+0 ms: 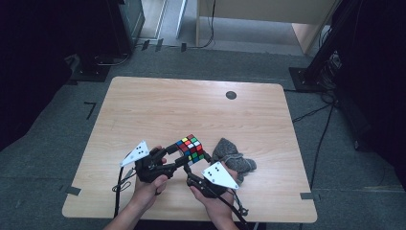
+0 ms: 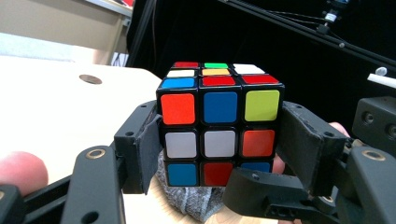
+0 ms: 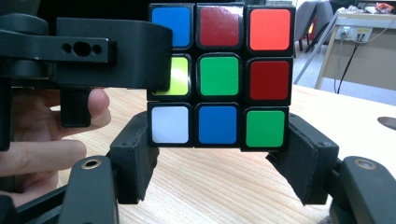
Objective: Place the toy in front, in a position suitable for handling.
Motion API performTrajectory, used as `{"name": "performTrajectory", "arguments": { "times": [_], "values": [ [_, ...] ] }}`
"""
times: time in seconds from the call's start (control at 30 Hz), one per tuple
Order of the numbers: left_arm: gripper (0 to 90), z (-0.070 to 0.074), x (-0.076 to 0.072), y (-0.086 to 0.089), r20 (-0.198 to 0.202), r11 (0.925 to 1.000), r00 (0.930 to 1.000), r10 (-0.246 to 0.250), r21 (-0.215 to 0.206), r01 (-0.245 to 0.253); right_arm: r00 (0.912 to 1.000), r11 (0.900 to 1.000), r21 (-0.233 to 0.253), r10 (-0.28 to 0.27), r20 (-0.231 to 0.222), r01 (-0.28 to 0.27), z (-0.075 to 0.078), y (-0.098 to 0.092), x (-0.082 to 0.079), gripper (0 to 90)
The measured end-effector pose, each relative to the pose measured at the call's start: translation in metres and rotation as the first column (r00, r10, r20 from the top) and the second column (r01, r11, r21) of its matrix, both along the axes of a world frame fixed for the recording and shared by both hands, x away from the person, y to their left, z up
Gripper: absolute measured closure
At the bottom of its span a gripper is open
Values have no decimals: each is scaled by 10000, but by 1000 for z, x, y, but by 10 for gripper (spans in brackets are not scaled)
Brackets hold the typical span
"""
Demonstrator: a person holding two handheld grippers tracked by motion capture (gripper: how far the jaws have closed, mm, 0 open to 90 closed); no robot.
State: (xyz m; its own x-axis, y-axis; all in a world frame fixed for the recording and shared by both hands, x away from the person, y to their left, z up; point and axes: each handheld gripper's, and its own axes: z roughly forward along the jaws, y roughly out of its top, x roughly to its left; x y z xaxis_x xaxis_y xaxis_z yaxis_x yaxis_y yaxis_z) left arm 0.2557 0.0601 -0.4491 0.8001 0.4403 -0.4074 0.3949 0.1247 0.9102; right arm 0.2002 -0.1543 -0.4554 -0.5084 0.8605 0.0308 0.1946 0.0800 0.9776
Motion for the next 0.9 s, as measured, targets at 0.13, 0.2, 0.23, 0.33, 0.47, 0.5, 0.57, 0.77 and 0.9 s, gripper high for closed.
{"name": "performTrajectory", "arguments": {
  "times": [0.13,0.2,0.23,0.33,0.47,0.5,0.57,0.77,0.9],
  "values": [
    [308,5,2,9,260,9985,9984,494,-263,-487,9994,9996,-102,-252,-235,250,-1,-9,4,349],
    [276,7,4,16,540,9966,9953,805,-243,-793,9979,9992,-156,-388,-509,380,-2,-18,9,349],
    [270,7,5,20,867,9943,9905,1065,-105,-1059,9970,9990,-201,-419,-653,406,-2,-24,11,349],
    [294,0,4,22,2532,9578,9521,1712,1838,-2211,9940,9997,-119,-231,-1065,219,0,-45,18,349],
    [306,-16,14,18,2277,9360,9699,863,3148,-1572,9845,9996,271,129,-1749,-83,4,-62,23,348],
    [308,-18,15,14,2358,9263,9692,706,3451,-1514,9824,9993,313,267,-1848,-212,5,-63,24,348],
    [308,-22,13,6,2678,9028,9622,501,3999,-1583,9800,9991,246,389,-1952,-348,7,-63,23,348],
    [329,-30,1,-12,3802,8700,9236,-481,4703,-1483,9713,9962,436,833,-2228,-755,12,-55,19,348],
    [273,-30,-4,-16,3781,8566,9218,-859,5004,-1254,9594,9927,718,1126,-2587,-972,13,-49,17,348]
  ]
}}
